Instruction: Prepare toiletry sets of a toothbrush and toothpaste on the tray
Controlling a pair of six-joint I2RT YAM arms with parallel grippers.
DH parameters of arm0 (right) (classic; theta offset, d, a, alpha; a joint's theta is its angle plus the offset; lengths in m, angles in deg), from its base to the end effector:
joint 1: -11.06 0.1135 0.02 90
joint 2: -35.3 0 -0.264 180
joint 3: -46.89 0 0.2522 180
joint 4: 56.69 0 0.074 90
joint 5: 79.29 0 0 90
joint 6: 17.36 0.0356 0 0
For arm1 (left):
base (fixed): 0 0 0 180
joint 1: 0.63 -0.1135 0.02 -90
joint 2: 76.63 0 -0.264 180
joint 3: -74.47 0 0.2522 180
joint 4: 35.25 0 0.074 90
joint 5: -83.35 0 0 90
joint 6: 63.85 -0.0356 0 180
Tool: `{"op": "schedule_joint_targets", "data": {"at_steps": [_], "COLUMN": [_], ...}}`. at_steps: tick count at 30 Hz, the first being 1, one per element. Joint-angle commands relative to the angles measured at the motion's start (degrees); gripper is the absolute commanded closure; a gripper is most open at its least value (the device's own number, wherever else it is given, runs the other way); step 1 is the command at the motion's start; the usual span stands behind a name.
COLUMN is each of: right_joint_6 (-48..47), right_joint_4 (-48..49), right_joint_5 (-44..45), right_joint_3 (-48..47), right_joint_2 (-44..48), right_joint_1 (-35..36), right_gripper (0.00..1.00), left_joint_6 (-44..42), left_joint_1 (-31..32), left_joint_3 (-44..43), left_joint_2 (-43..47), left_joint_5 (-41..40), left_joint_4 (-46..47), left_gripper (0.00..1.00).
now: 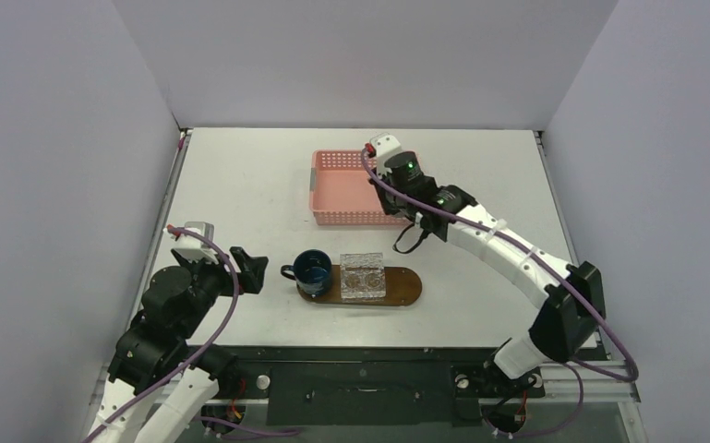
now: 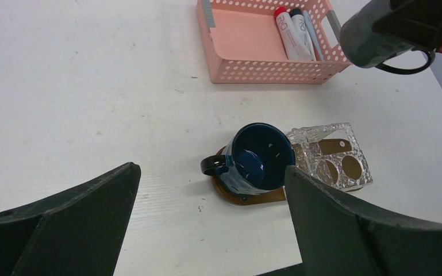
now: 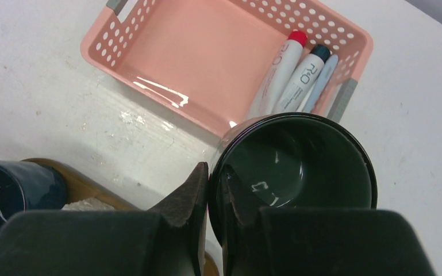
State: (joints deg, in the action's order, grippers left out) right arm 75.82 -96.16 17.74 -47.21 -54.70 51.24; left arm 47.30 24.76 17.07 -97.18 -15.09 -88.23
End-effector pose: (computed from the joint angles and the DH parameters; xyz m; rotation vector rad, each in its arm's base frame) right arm 0.2784 0.2294 0.3322 -0.6310 2.1055 0.2938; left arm 0.0741 -0.0294 0.3271 -0.0344 1.8707 -0.4282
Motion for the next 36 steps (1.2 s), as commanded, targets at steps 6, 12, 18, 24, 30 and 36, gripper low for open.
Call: {"op": "schedule_joint_targets", "data": {"at_steps": [6, 12, 18, 24, 30, 36], "right_joint_6": [2.81, 4.30, 7.24, 10.78, 12.76, 13.97], "right_joint_4": [4.00, 1.53, 0.13, 0.33, 0.94, 2.43], "right_joint_5": [3.93, 5.97, 4.71, 4.83, 6.35, 6.89], "right_joint_3": [12.86, 18.73, 24.55, 28.48, 31.07, 32.43], "right_joint_2": [14.45, 19.97, 24.93, 27.55, 28.01, 26.97], "right_joint_1": [2.19, 5.82, 7.84, 9.57, 11.96, 13.46], "right_gripper": [1.00, 1.00, 1.00, 1.00, 1.00, 1.00], "left_joint_6": [-0.67, -0.73, -0.58, -0.59, -0.49, -0.57], "left_joint_1": [-0.34, -0.34, -0.34, -0.34, -0.38, -0.34], "left_joint_3": [0.00, -0.04, -0.04, -0.04, -0.04, -0.04], "left_joint_2": [0.54, 0.59, 0.41, 0.09, -0.25, -0.51], "left_joint_5": [1.17, 1.26, 1.28, 1.41, 1.57, 1.66], "left_joint_4": [3.21, 3.26, 3.25, 3.36, 3.31, 3.29], "left_gripper": [0.04, 0.04, 0.04, 0.04, 0.04, 0.04]}}
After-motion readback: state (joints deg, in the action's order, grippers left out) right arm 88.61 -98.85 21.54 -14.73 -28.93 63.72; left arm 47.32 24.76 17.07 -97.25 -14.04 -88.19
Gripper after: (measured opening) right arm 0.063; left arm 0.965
